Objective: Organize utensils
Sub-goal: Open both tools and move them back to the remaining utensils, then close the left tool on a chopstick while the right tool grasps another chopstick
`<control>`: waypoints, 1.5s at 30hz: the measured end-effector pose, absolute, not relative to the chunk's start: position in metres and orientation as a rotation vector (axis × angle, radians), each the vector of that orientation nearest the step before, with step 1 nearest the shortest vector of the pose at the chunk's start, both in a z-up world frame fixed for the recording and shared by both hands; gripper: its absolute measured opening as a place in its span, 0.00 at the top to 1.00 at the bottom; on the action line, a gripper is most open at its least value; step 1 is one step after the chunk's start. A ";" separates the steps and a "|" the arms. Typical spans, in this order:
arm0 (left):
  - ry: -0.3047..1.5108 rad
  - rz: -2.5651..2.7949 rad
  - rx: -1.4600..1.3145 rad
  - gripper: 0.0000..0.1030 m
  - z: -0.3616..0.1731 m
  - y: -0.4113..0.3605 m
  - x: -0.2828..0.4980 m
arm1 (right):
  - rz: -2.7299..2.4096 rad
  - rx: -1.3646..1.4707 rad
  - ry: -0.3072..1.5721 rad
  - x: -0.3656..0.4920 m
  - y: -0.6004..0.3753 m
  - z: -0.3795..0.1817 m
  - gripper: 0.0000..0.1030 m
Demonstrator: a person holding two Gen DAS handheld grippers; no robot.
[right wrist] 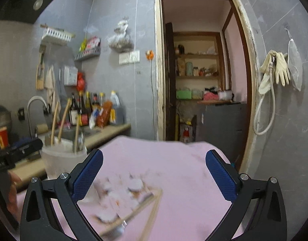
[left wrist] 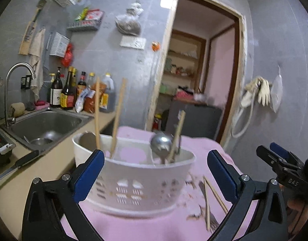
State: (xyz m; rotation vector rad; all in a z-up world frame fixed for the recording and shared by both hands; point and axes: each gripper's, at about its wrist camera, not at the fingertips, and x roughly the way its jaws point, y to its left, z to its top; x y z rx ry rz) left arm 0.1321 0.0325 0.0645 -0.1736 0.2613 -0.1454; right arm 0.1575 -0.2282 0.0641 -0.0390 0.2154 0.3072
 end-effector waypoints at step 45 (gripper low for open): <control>0.964 -0.495 0.080 0.87 -0.027 -0.095 0.238 | 0.457 -0.184 0.853 0.173 -0.232 -0.028 0.79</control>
